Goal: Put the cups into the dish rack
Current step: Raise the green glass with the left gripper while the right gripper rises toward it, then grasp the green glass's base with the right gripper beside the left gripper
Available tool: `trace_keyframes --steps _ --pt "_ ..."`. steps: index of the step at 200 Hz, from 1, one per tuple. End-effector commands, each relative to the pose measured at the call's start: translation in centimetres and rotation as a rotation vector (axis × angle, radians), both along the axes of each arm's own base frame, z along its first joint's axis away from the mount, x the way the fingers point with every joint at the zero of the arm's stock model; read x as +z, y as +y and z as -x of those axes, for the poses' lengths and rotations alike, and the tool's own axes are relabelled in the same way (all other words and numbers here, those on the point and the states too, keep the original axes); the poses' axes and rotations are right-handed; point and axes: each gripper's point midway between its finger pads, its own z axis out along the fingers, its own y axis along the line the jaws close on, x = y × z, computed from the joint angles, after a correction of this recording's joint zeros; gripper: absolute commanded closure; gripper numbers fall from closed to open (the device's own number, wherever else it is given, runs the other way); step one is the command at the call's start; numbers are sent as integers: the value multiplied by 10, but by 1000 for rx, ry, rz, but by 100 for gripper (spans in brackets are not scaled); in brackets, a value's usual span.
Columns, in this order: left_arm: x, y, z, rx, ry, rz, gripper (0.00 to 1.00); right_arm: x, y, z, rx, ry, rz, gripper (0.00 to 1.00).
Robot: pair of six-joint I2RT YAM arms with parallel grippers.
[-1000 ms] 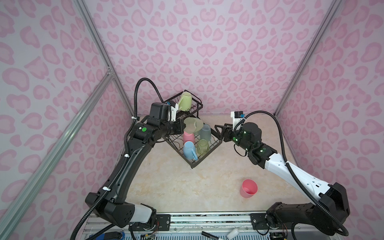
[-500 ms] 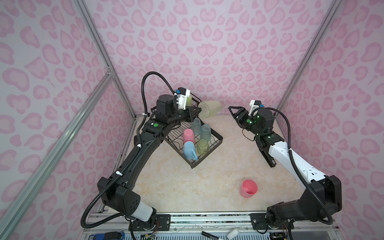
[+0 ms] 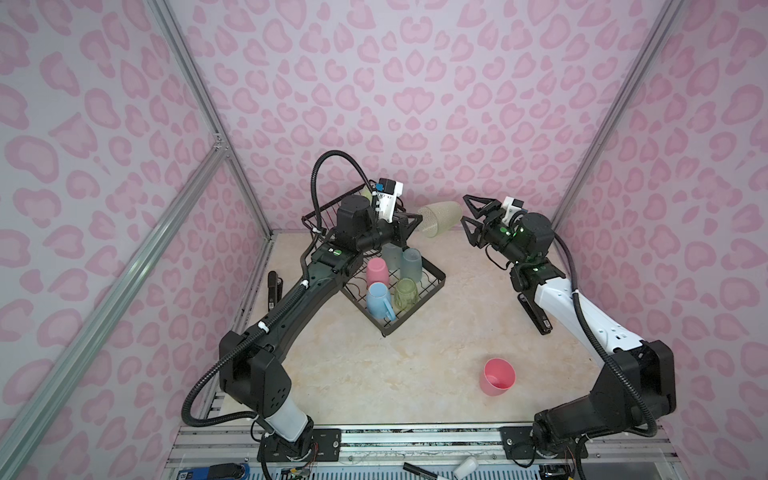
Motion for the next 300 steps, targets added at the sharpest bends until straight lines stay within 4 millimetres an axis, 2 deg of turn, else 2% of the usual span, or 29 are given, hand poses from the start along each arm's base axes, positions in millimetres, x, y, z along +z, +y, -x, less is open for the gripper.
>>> trace_keyframes --steps 1,53,109,221,244,271,300 --pt "12 -6 -9 4 -83 21 97 10 -3 2 -7 5 -75 22" --pt "5 -17 -20 2 -89 37 97 3 -3 1 -9 43 -91 21" --pt "13 -19 -17 -9 -100 55 97 -13 -18 -3 -76 88 -46 20" --pt "-6 -49 -21 -74 -54 60 97 -11 11 -15 -12 77 -69 17" --pt "-4 -52 -19 -85 -56 62 97 -11 15 -16 -2 71 -84 20" --pt "-5 -51 -19 -81 -58 59 97 -10 14 -16 -12 63 -86 30" --pt "-2 -49 -18 -70 -68 56 97 -13 12 -17 -23 58 -83 29"
